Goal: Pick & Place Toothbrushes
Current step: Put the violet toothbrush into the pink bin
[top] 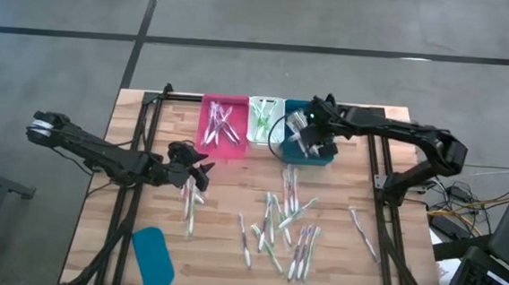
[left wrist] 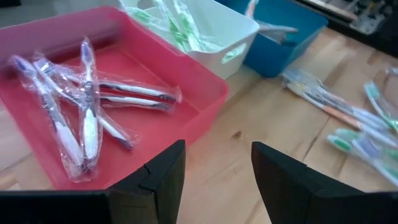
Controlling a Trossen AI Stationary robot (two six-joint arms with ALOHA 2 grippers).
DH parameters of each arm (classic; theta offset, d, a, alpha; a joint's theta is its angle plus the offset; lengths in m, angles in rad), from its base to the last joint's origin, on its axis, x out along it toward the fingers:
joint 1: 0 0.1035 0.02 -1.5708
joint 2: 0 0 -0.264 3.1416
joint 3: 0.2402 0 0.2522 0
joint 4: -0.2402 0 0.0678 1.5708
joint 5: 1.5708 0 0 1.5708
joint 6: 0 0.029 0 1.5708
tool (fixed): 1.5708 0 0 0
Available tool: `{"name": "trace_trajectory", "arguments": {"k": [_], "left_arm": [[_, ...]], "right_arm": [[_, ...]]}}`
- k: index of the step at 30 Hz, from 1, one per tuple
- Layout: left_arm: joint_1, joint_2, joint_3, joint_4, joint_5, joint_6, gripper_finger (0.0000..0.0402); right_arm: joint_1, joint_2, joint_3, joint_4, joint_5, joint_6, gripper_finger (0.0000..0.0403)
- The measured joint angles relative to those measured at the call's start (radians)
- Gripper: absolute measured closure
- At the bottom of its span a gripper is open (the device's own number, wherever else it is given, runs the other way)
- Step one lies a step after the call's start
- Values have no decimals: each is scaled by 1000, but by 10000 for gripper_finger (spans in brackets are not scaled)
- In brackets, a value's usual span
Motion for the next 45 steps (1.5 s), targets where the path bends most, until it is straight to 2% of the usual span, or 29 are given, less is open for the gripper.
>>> {"name": "trace_trajectory", "arguments": {"k": [3, 9, 12, 18, 21, 23, 29, 32, 37, 45], "left_arm": [[0, 0, 0, 0, 38, 30, 213], [-1, 0, 0, -1, 154, 57, 213], [-5, 12, 1, 0, 196, 70, 213], [-31, 104, 17, 57, 304, 159, 213], [-63, 187, 72, 85, 368, 276, 213], [-93, 252, 120, 86, 385, 410, 213], [-203, 464, 291, 83, 404, 970, 213], [-244, 563, 381, 79, 403, 1149, 213], [-277, 709, 550, 13, 405, 1214, 213], [-272, 903, 806, -308, 490, 1209, 213]], "right_arm": [[70, -62, 0, -50, -3, 104, 253], [211, -171, -1, -75, -1, 494, 284], [263, -210, -1, -91, 0, 581, 300], [305, -252, -2, -90, 1, 545, 331], [303, -255, -2, -85, 10, 531, 345], [300, -255, -2, -85, 13, 528, 352], [300, -253, -4, -86, 13, 530, 364], [300, -253, -4, -86, 12, 530, 362], [300, -253, -4, -86, 12, 530, 350], [300, -253, -4, -86, 12, 549, 329]]}}
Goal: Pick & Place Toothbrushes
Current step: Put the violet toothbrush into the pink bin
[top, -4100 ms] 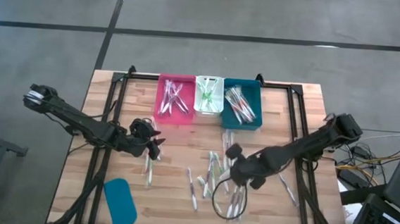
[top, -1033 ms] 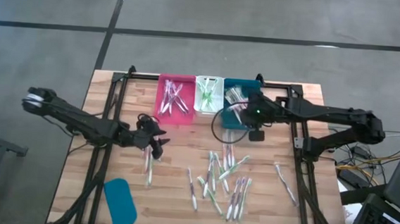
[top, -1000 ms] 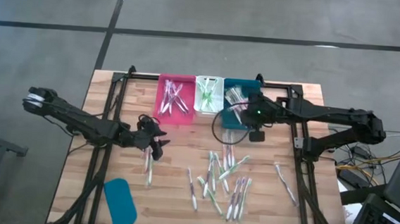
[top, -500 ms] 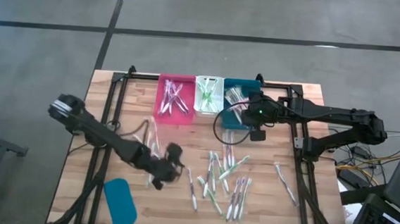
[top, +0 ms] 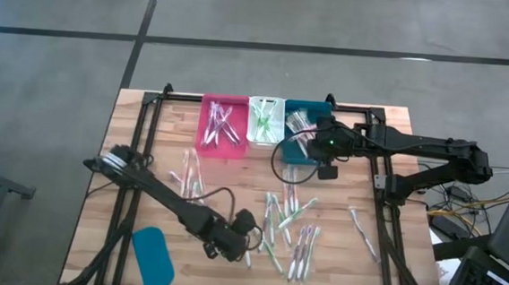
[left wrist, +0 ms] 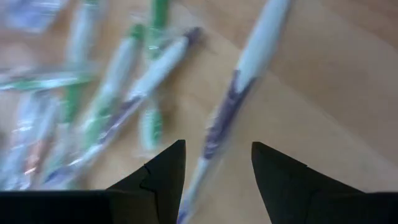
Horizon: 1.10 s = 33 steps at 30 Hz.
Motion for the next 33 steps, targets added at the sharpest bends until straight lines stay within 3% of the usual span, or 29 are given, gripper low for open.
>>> {"name": "trace_trajectory", "arguments": {"k": [7, 11, 18, 27, 33], "left_arm": [[13, 110, 133, -123, 53, 49, 213], [47, 137, 169, -160, 156, 39, 220], [106, 144, 185, -219, 286, 3, 278], [153, 82, 175, -481, 225, -68, 388], [169, -9, 148, -537, 51, 2, 390]], "right_arm": [[0, 0, 0, 0, 0, 5, 318], [0, 0, -5, 0, 0, 5, 316], [0, 0, -10, -9, -1, 9, 339], [0, 0, -15, -10, -1, 8, 367], [-1, 0, -25, -10, -2, 6, 375]]}}
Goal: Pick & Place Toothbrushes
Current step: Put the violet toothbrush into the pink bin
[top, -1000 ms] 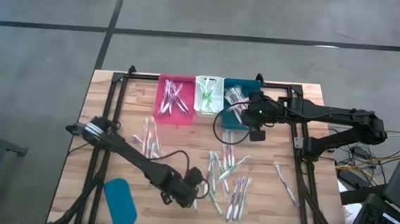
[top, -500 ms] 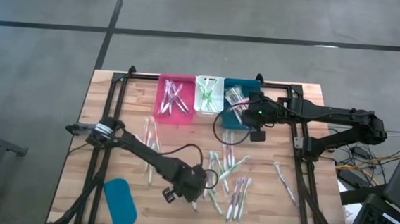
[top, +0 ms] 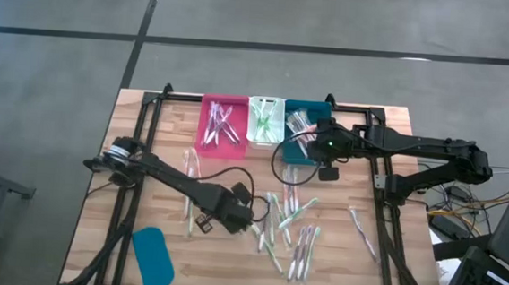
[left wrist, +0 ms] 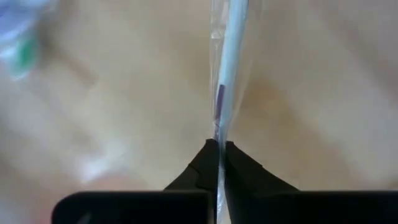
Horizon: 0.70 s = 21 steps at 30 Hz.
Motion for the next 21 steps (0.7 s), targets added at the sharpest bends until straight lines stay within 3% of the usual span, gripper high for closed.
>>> {"name": "trace_trajectory", "arguments": {"k": [9, 13, 21], "left_arm": [[59, -188, -72, -81, -369, 350, 400], [148, -270, -113, -39, -405, 453, 401], [396, -350, -182, 147, -443, 816, 401]], "right_arm": [[0, 0, -36, 11, 0, -5, 366], [-2, 0, -64, 32, 0, -14, 361], [-4, 1, -78, 74, 0, -51, 365]]}}
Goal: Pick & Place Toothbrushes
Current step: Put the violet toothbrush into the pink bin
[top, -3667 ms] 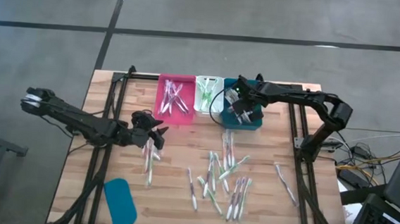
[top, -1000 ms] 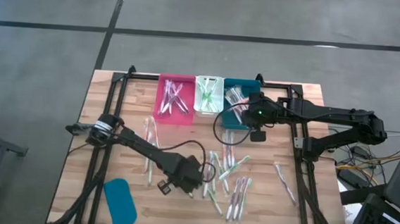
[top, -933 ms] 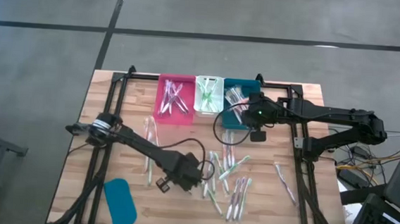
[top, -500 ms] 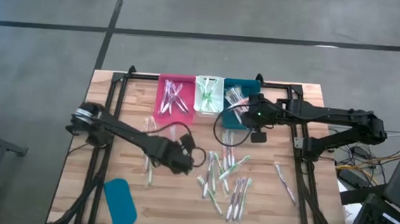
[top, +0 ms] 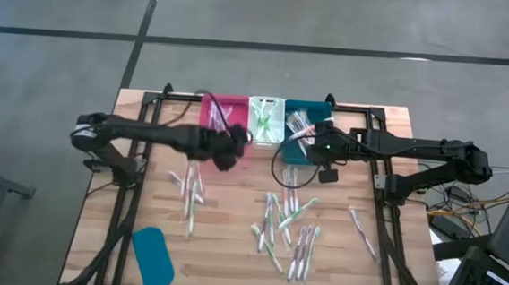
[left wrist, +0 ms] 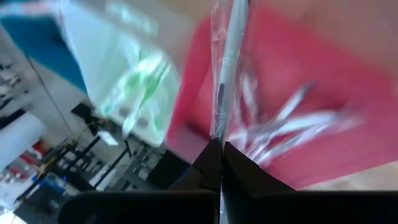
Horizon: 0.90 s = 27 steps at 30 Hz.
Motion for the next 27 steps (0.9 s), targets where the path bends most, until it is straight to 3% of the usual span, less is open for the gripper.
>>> {"name": "trace_trajectory", "arguments": {"k": [12, 19, 27], "left_arm": [[309, -1, -1, 90, 132, 224, 401], [399, 33, -1, 158, 214, 296, 393], [439, 117, -1, 173, 268, 279, 389]], "right_arm": [[0, 0, 0, 21, 0, -56, 393], [-7, 0, -2, 45, 0, -89, 394], [-35, -1, -4, 105, -2, -134, 394]]}}
